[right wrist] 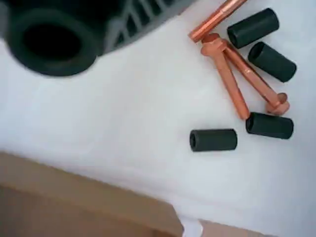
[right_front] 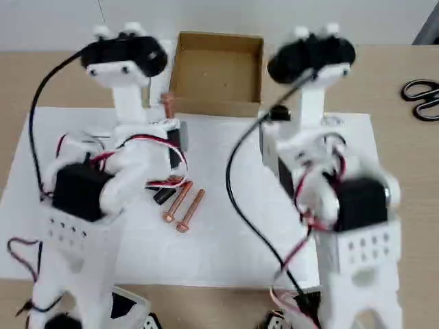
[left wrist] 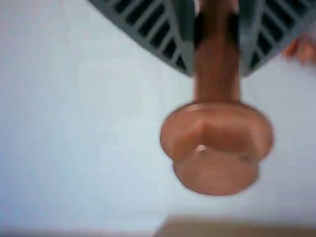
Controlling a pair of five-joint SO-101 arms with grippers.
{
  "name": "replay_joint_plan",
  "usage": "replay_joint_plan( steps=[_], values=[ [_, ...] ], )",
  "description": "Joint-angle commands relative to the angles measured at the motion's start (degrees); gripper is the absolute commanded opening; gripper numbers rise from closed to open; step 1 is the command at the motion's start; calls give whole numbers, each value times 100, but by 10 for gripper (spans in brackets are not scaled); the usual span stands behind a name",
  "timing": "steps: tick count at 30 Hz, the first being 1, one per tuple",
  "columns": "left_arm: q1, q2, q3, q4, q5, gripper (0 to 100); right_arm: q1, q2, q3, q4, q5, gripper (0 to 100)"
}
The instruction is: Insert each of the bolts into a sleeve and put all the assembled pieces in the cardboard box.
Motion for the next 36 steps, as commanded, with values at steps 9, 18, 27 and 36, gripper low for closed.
replay_joint_plan(
  steps=[9, 18, 27, 36],
  values=[
    [-167, -1029, 2255, -4457, 993, 8, 4, -3345, 6136, -5015, 633, 5],
    [510, -1046, 2484, -4237, 325, 8, -101, -5859, 8290, -6651, 642, 4],
    [1793, -1046, 2369, -4202, -862, 8, -1024, -6571, 9073, -6668, 651, 4],
    [1846, -1591, 2387, -4149, -879, 8, -1138, -6545, 9073, -6642, 659, 4]
  ],
)
